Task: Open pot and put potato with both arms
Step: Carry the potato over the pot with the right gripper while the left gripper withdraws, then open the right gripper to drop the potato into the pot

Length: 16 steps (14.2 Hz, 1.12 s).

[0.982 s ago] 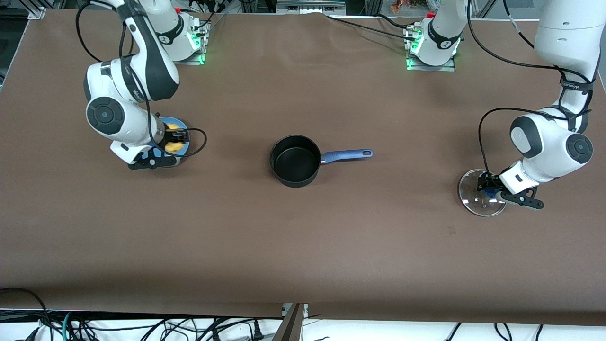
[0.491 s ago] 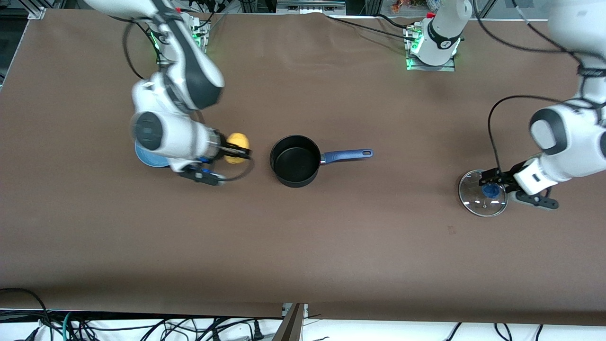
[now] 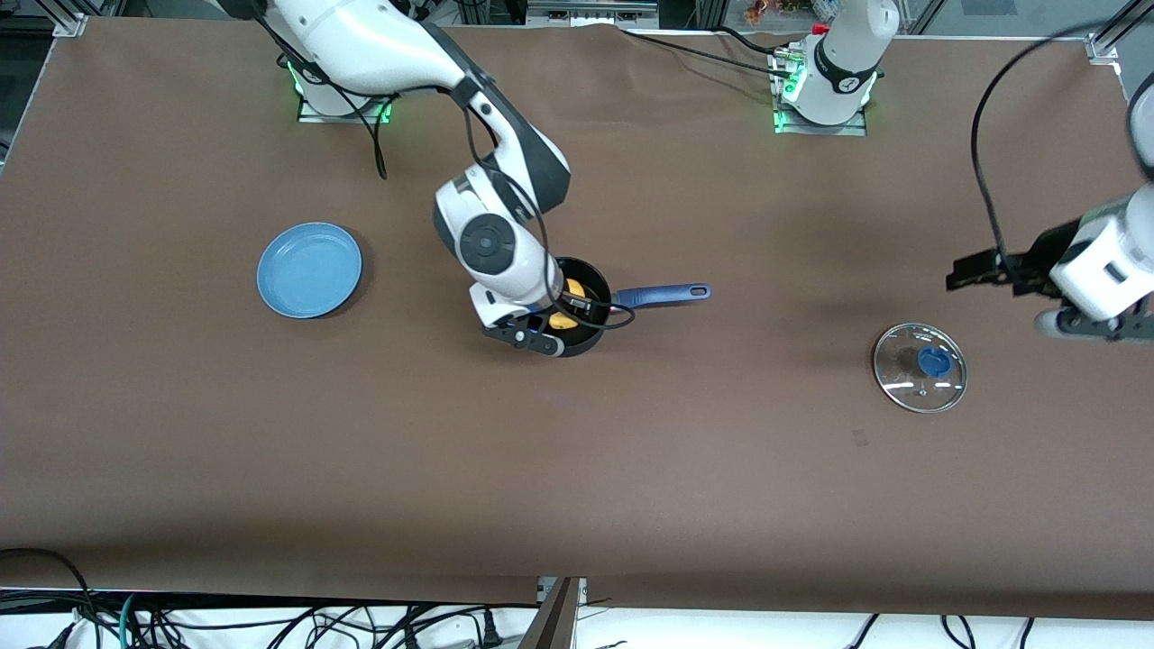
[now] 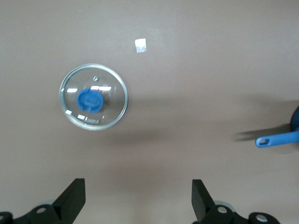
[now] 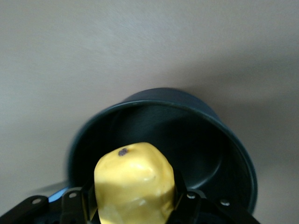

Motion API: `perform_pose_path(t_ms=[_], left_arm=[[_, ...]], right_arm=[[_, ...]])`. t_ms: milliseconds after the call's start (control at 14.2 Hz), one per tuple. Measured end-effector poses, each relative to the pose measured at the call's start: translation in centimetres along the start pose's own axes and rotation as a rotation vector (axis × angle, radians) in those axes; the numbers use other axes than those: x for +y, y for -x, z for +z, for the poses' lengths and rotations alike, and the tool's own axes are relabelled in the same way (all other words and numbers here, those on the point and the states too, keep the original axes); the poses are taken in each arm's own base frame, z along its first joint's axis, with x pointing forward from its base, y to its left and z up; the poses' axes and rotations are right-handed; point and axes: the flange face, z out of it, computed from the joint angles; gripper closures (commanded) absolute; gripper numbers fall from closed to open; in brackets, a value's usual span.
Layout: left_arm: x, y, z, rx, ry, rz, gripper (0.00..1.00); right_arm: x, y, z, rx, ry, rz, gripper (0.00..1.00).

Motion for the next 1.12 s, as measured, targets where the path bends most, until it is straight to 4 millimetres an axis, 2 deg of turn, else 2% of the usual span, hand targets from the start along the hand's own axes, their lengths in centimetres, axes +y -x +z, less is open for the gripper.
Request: perform_pose_path(t_ms=[140, 211, 351, 561, 702, 772, 842, 982, 1123], left_arm=[[1.1, 1.1, -2.1, -0.009, -0.030, 0.003, 0.00], [1.8, 1.5, -2.9, -0.009, -0.041, 0.012, 0.00], [3.2, 2.1, -3.7, -0.003, -0.044, 0.005, 0.00], [4.0, 2.3, -3.7, -0.006, -0.044, -0.025, 0.00], [3.9, 2.3, -3.7, -0.006, -0.044, -0.030, 0.00], [3.9, 2.3, -3.7, -0.006, -0.044, -0.030, 0.00], [3.9, 2.3, -3.7, -0.007, -0.044, -0.031, 0.00], [4.0, 2.3, -3.7, -0.007, -0.044, -0.032, 0.00], [3.9, 2.3, -3.7, -0.007, -0.044, -0.036, 0.00]], right_arm=[[0.1, 0.1, 2.3, 0.017, 0.019, -0.020, 0.76], [0.0, 0.3, 3.3, 0.020, 0.021, -0.026, 0.70], [-0.2, 0.8, 4.5, 0.021, 0.023, -0.034, 0.00], [-0.5, 0.8, 4.3, 0.029, 0.023, -0.041, 0.00], [-0.5, 0.4, 2.9, 0.031, 0.042, -0.045, 0.00], [-0.5, 0.1, 1.3, 0.035, 0.059, -0.048, 0.00], [-0.3, -0.4, -1.2, 0.042, 0.073, -0.045, 0.00], [0.8, -1.3, -7.7, 0.054, 0.102, -0.026, 0.00], [3.4, -2.7, -14.7, 0.068, 0.131, -0.020, 0.00]])
